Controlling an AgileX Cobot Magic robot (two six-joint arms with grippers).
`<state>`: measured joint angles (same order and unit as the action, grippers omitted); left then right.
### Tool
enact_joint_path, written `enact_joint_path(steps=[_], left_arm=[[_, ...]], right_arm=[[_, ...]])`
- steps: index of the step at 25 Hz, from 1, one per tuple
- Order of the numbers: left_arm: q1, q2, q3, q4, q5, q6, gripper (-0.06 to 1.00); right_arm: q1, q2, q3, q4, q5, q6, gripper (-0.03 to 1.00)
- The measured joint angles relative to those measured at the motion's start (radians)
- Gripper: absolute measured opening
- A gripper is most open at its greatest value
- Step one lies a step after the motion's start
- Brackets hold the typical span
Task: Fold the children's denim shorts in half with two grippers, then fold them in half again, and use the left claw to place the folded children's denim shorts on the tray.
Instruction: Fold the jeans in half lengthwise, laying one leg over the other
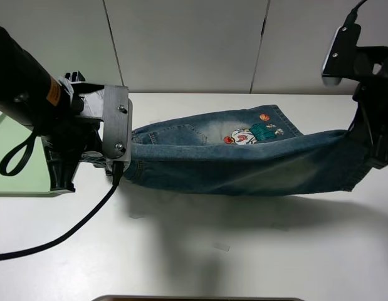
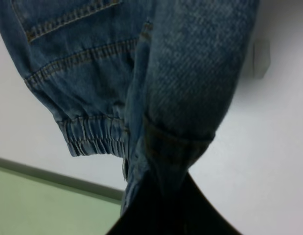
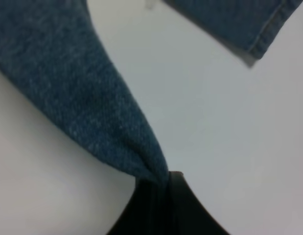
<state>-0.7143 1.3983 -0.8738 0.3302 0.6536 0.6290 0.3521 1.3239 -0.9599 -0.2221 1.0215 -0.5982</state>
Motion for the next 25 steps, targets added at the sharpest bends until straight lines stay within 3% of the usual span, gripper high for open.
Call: enact_joint_path(steps=[11,14,25], left_arm=[[0.004,0.000,0.000,0.136,-0.074,-0.196,0.01],[0.041,0.004,0.000,0.157,-0.087,-0.256,0.01],[0.137,0.156,-0.002,0.205,-0.146,-0.296,0.01]], right_arm=[[-0.002,0.224,-0.261,-0.007,-0.003,0.000,-0.03],[-0.002,0.272,-0.302,-0.007,-0.004,0.001,-0.03],[-0.064,0.368,-0.347,0.013,-0.112,0.006,-0.03]])
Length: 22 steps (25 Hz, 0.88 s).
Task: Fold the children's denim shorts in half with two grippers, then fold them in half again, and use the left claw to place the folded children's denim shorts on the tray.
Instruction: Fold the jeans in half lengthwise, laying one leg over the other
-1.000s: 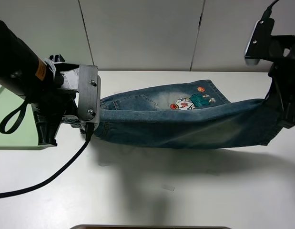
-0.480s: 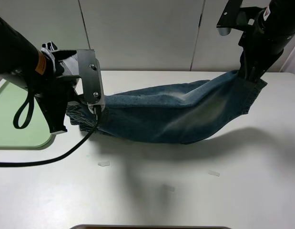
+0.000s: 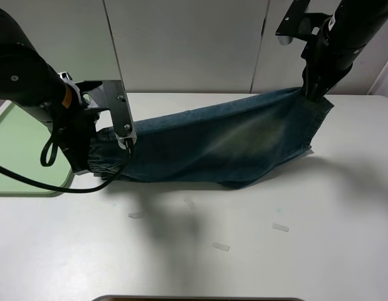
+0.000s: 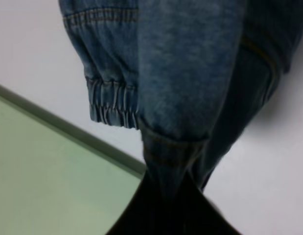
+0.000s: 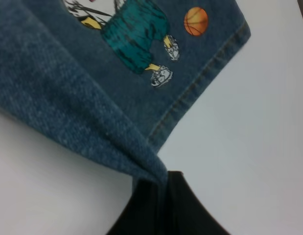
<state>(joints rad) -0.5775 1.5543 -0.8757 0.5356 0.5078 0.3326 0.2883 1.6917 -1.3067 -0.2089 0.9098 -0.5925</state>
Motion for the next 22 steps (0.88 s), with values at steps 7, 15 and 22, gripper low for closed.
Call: enact_joint_path(steps=[7,15,22], left_arm=[[0.068,0.018,-0.003,0.002,-0.133,-0.010,0.01],[0.122,0.021,-0.003,0.003,-0.264,-0.011,0.01],[0.149,0.101,-0.003,0.036,-0.319,-0.029,0.01]], right_arm=[[-0.034,0.022,0.000,0.012,-0.078,0.009,-0.03],[-0.040,0.077,0.000,-0.017,-0.130,0.014,-0.03],[-0.040,0.108,0.000,-0.044,-0.207,0.058,-0.03]])
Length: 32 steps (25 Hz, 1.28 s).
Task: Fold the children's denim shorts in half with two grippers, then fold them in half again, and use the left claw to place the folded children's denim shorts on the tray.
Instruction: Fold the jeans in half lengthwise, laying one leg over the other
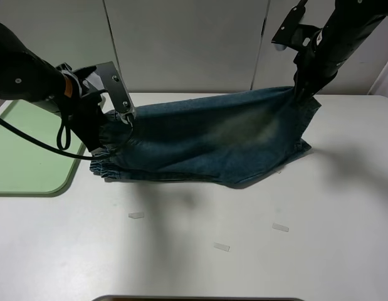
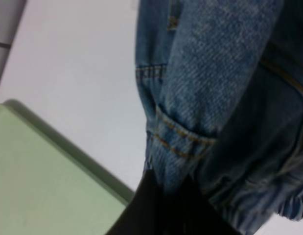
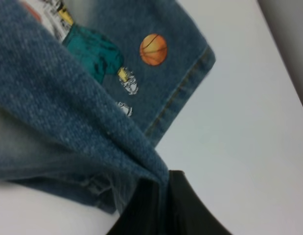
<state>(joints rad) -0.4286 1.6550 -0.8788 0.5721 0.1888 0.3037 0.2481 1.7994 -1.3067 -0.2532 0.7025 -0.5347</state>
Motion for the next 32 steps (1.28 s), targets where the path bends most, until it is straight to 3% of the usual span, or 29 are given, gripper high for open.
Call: enact_joint_path(steps=[9,18,32], left_arm=[[0.009,0.047,0.000,0.015,-0.057,0.000,0.01],[0.074,0.059,0.000,0.014,-0.141,0.000,0.01],[0.076,0.059,0.000,0.014,-0.158,0.000,0.01]], right_arm=[[0.000,0.048,0.000,-0.047,-0.042,0.042,-0.03],[0.000,0.059,0.000,-0.056,-0.119,0.084,-0.03],[0.000,0.059,0.000,-0.065,-0.124,0.086,-0.03]])
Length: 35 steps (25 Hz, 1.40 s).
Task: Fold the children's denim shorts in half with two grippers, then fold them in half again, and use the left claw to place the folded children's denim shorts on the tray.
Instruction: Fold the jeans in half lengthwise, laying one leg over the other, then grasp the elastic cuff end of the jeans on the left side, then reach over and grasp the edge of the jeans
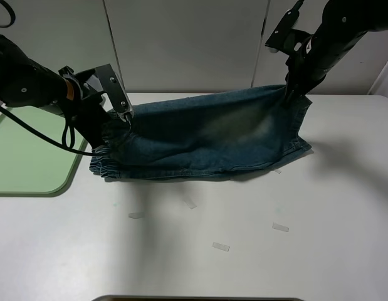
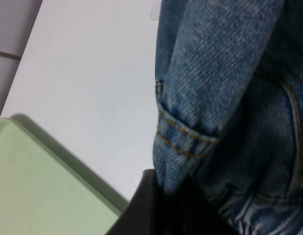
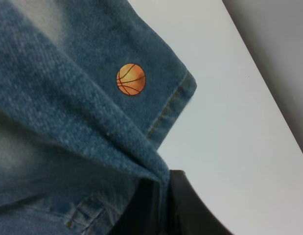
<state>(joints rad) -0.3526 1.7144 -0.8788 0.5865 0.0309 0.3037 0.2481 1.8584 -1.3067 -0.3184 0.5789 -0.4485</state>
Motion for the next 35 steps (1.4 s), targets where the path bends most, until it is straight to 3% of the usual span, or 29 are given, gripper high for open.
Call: enact_joint_path(steps=[5,7,9,11,12,15,23,27,30,35], left_arm=[[0.000,0.000,0.000,0.000,-0.002,0.000,0.03],[0.000,0.000,0.000,0.000,0.001,0.000,0.11],[0.000,0.000,0.000,0.001,0.015,-0.006,0.31],[0.001,0.000,0.000,0.001,0.018,-0.031,0.64],[0.002,0.000,0.000,0.001,0.009,-0.041,0.78],[0.002,0.000,0.000,0.001,-0.024,-0.048,0.93],[0.005,0.000,0.000,0.001,-0.061,-0.050,0.99],[0.005,-0.003,0.000,0.001,-0.049,-0.051,0.99],[0.005,-0.029,0.000,-0.002,0.014,-0.074,0.99],[0.005,-0.130,0.000,-0.036,0.190,-0.200,0.99]], right_arm=[[0.000,0.000,0.000,-0.037,-0.037,0.001,0.00],[0.000,0.000,0.000,-0.077,-0.048,0.013,0.15],[0.000,0.000,0.000,-0.116,-0.048,0.065,0.47],[0.000,0.000,0.000,-0.159,-0.049,0.132,0.62],[0.000,0.000,0.000,-0.178,-0.050,0.151,0.64],[0.000,0.000,0.000,-0.211,-0.052,0.199,0.68],[0.000,0.000,0.000,-0.205,-0.052,0.210,0.69],[0.000,0.000,0.000,-0.147,-0.042,0.220,0.69],[0.000,0.000,0.000,-0.085,-0.016,0.224,0.69],[0.000,-0.013,0.000,0.019,0.028,0.237,0.69]])
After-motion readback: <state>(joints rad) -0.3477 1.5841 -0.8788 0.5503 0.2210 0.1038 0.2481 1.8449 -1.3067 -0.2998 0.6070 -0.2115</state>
